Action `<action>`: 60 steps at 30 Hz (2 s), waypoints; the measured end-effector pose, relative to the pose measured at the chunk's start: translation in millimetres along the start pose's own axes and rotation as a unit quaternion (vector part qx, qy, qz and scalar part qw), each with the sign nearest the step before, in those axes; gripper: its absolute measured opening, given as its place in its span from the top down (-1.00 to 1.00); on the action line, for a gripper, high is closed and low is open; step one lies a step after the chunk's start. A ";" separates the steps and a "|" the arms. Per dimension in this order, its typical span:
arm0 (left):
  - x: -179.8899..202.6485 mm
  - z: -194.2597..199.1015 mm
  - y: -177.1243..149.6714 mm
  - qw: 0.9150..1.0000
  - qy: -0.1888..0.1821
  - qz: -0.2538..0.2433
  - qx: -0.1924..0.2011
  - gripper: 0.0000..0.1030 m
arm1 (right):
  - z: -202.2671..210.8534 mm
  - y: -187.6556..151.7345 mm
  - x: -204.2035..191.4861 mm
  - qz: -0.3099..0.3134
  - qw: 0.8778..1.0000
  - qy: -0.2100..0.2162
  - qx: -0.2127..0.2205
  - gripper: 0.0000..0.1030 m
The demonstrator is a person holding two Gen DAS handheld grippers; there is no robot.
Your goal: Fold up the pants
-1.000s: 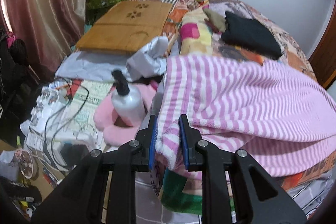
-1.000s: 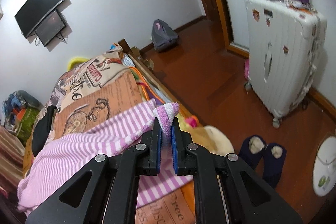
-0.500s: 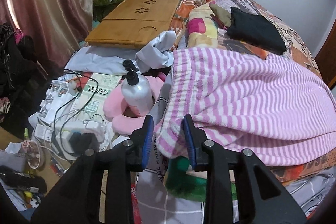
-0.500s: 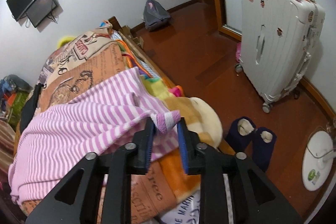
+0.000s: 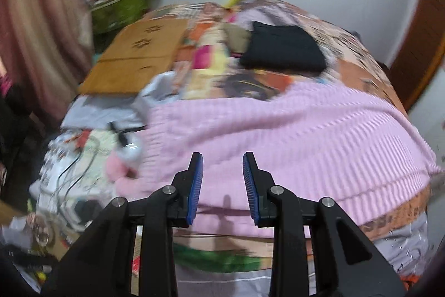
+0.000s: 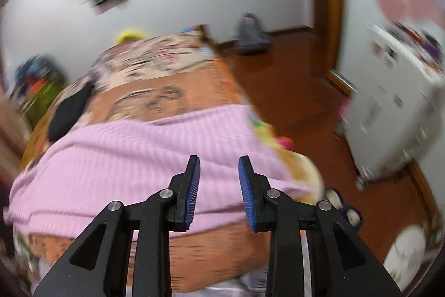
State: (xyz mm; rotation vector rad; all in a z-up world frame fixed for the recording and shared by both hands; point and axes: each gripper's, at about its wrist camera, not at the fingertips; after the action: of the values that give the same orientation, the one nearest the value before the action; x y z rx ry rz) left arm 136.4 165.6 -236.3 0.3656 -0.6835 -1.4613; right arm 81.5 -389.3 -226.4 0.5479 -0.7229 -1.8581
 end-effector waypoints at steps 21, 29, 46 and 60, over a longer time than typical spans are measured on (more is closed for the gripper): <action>157.7 -86.3 -62.9 0.976 -0.121 -0.156 -0.096 0.32 | 5.7 -80.0 -237.3 0.294 0.931 0.212 -0.036 0.36; 170.8 -101.2 -58.6 0.977 -0.060 -0.194 -0.070 0.78 | 10.2 -84.7 -256.7 0.342 0.918 0.200 -0.001 0.16; 140.9 -52.4 -6.9 0.978 -0.171 -0.111 -0.035 0.97 | 6.4 -77.6 -273.9 0.355 0.911 0.209 0.019 0.81; 153.9 -63.3 -36.2 0.973 -0.177 -0.127 -0.075 0.05 | 36.2 -69.0 -266.8 0.349 0.902 0.250 0.034 0.90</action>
State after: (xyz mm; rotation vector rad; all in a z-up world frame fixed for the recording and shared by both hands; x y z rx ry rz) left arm 142.9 0.1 -276.0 0.0733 -0.8244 -1.8360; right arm 112.2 -113.2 -236.8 0.6677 -0.5338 -0.9672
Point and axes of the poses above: each gripper's, at about its wrist camera, not at the fingertips, and z roughly against the way its jaws point, x to its right, y to its top, and after that the axes turned 13 degrees about -y, right-handed
